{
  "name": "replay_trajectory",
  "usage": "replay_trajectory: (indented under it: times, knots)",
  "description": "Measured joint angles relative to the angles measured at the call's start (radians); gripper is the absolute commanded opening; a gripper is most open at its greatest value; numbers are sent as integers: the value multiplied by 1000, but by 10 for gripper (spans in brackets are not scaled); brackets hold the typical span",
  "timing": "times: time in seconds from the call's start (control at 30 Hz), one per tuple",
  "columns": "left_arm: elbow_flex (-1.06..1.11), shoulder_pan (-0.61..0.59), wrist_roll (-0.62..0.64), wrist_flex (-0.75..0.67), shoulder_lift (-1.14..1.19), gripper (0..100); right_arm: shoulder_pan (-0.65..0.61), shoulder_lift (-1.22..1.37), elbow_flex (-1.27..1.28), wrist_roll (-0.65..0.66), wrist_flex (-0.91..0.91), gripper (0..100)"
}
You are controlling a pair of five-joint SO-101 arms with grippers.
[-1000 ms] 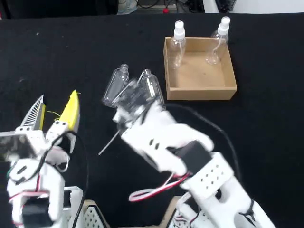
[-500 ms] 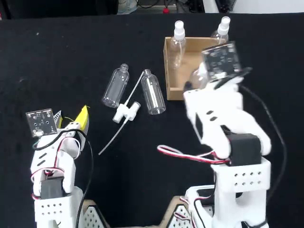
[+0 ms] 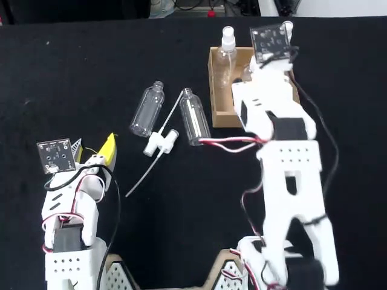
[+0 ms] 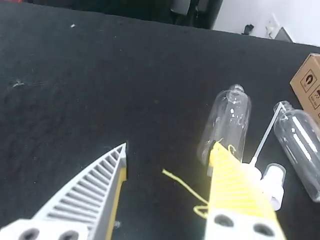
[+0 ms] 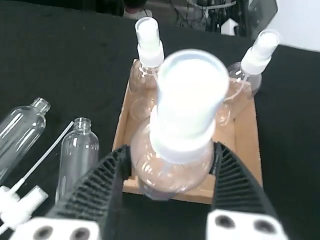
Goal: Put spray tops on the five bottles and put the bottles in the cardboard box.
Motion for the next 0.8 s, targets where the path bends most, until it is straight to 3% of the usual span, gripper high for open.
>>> replay_trajectory:
  times: [0.47, 0.8]
  knots:
    - [0, 0, 0, 20, 0, 256, -40, 284, 0, -132, -276, 179]
    - [0, 6, 0, 20, 0, 256, -60, 416, 0, -140, -400, 179]
